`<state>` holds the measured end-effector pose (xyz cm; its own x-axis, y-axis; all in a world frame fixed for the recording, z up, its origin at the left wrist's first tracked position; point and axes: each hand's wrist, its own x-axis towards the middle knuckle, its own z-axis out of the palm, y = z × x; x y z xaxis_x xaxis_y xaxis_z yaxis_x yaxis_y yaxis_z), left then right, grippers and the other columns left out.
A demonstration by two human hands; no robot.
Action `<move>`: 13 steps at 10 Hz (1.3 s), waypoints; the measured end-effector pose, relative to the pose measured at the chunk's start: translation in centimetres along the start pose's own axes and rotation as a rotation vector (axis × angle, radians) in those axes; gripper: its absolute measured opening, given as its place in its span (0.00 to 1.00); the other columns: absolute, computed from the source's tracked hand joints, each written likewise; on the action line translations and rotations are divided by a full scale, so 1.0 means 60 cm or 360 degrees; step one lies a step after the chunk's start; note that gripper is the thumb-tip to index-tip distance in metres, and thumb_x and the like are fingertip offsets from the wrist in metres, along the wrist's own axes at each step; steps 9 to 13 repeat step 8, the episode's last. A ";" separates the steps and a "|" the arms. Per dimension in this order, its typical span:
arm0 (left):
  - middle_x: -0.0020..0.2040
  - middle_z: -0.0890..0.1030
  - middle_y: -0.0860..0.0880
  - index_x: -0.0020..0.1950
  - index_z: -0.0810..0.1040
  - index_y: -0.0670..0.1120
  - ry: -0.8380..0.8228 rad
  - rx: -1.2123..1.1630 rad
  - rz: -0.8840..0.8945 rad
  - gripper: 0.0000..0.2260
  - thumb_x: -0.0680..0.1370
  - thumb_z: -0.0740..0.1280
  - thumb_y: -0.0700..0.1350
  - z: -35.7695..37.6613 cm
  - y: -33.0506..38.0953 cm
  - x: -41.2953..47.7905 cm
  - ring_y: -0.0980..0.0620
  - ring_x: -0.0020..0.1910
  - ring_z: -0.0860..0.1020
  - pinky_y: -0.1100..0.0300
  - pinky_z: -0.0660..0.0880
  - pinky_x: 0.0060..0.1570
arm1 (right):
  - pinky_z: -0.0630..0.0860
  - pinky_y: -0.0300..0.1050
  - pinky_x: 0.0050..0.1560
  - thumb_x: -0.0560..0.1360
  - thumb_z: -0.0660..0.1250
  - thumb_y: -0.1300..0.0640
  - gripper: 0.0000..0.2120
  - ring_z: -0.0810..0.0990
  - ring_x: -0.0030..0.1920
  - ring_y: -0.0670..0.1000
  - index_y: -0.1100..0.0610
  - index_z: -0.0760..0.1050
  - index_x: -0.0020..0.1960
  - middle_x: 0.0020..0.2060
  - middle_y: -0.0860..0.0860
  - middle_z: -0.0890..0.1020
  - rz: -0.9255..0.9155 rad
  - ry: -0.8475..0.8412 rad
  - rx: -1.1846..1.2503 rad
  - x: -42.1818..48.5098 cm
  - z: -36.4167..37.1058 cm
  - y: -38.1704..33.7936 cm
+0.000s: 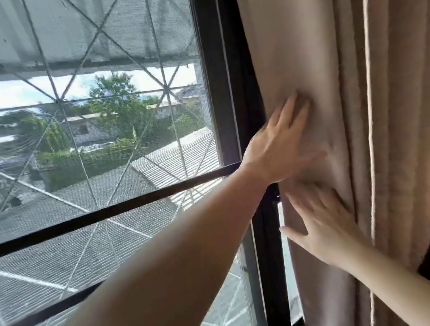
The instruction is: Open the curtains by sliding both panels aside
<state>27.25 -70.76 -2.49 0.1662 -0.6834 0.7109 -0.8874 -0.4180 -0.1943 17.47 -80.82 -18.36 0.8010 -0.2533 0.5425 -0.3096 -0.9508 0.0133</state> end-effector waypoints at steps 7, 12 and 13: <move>0.91 0.51 0.44 0.90 0.52 0.52 -0.0143 0.0108 -0.0373 0.45 0.81 0.67 0.69 -0.198 -0.004 -0.289 0.42 0.89 0.55 0.42 0.69 0.79 | 0.42 0.66 0.82 0.77 0.41 0.24 0.43 0.42 0.85 0.58 0.44 0.32 0.84 0.86 0.54 0.43 -0.0444 -0.0268 0.0111 -0.152 -0.087 -0.204; 0.91 0.50 0.43 0.90 0.52 0.51 -0.0184 0.0178 -0.0373 0.44 0.81 0.66 0.69 -0.238 0.005 -0.327 0.40 0.89 0.55 0.42 0.67 0.81 | 0.42 0.66 0.83 0.77 0.40 0.24 0.43 0.42 0.85 0.58 0.44 0.30 0.83 0.86 0.54 0.43 -0.0516 -0.0276 0.0145 -0.183 -0.109 -0.236; 0.91 0.50 0.43 0.90 0.52 0.51 -0.0184 0.0178 -0.0373 0.44 0.81 0.66 0.69 -0.238 0.005 -0.327 0.40 0.89 0.55 0.42 0.67 0.81 | 0.42 0.66 0.83 0.77 0.40 0.24 0.43 0.42 0.85 0.58 0.44 0.30 0.83 0.86 0.54 0.43 -0.0516 -0.0276 0.0145 -0.183 -0.109 -0.236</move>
